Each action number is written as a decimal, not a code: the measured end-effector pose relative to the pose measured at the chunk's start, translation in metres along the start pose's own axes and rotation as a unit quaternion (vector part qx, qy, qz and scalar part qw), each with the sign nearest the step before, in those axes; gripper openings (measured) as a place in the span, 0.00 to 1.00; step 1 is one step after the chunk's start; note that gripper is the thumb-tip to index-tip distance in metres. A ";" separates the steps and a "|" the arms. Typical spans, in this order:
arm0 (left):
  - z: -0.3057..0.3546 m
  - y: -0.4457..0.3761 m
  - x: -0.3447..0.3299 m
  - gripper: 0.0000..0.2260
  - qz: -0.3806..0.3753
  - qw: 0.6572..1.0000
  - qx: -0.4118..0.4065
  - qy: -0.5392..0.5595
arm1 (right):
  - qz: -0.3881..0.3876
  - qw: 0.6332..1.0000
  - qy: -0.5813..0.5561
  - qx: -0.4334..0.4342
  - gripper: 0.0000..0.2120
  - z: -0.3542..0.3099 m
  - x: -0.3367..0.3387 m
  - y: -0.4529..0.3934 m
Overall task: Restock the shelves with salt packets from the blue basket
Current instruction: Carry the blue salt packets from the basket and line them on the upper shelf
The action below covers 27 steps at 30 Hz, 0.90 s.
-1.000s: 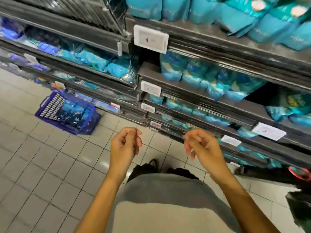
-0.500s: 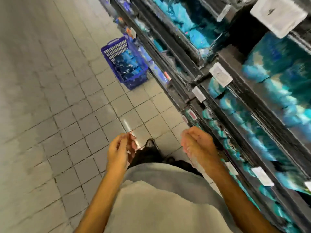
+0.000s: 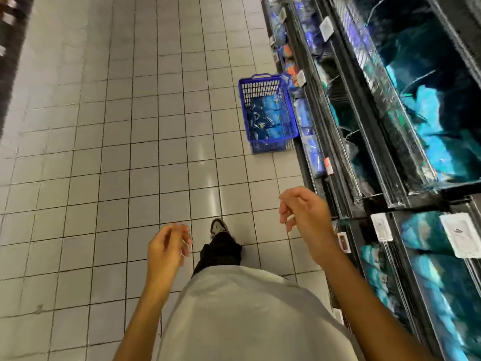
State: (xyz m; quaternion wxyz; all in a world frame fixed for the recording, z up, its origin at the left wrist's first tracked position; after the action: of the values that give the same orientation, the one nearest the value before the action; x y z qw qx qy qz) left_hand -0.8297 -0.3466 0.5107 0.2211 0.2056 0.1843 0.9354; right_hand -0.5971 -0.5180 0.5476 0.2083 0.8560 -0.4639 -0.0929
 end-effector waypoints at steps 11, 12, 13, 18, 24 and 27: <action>0.106 -0.162 -0.020 0.12 -0.128 0.991 0.008 0.031 | 0.086 0.994 0.021 -0.059 0.05 -0.032 -0.040 -0.084; 0.116 -0.175 -0.026 0.11 -0.139 0.990 0.005 0.028 | 0.101 0.993 0.018 -0.062 0.05 -0.033 -0.037 -0.089; 0.126 -0.188 -0.032 0.11 -0.148 0.989 0.002 0.025 | 0.117 0.991 0.014 -0.067 0.05 -0.035 -0.034 -0.095; 0.164 -0.253 -0.069 0.12 -0.172 0.985 0.003 0.019 | 0.137 0.988 -0.022 -0.075 0.05 -0.041 -0.017 -0.140; 0.203 -0.317 -0.113 0.11 -0.132 0.991 0.037 0.005 | 0.111 0.990 -0.013 -0.090 0.07 -0.051 -0.002 -0.246; 0.224 -0.338 -0.128 0.12 -0.092 0.994 0.048 0.021 | 0.078 0.994 -0.010 -0.070 0.06 -0.080 -0.003 -0.312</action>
State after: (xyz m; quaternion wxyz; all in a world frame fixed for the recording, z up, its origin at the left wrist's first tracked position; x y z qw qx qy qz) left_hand -0.5069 -0.0706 0.5149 0.2924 0.1782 0.2513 0.9053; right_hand -0.3350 -0.3434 0.4809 0.2696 0.7998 -0.5233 -0.1174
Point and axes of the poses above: each hand's wrist, its own y-axis away from the middle knuckle, its own x-axis out of the back of the hand, z = x × y, the point moved 2 cm from there along -y, towards the middle knuckle, and after that the axes turned 2 degrees about z, right-handed, at the moved point
